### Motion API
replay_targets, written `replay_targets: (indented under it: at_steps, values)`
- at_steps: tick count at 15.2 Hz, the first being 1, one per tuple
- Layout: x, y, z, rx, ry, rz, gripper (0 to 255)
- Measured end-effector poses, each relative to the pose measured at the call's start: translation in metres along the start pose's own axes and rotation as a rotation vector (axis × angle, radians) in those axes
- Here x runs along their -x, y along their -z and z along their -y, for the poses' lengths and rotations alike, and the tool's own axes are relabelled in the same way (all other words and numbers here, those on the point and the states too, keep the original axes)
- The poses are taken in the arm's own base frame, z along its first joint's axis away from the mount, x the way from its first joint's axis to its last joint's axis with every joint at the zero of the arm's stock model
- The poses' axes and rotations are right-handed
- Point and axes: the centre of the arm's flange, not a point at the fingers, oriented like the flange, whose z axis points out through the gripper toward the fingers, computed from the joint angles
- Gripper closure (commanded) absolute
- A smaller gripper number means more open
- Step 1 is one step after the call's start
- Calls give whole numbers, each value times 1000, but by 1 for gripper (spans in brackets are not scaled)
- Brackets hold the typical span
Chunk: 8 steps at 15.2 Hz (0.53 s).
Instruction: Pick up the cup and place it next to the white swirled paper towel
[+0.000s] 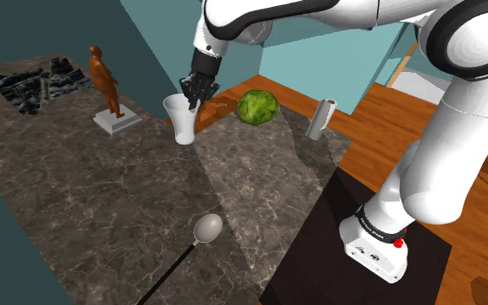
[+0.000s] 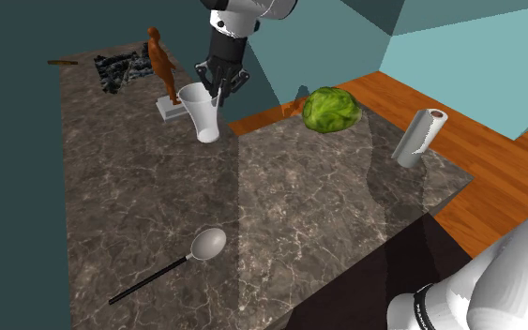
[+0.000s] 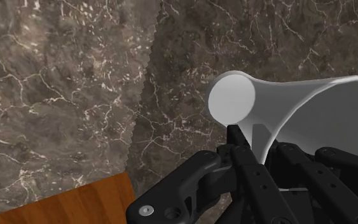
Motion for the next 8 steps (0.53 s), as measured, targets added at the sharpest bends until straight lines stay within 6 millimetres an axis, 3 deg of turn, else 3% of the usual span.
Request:
replay_targets:
  at_steps: [8]
  values:
    - [0,41,13,0,0,0,255]
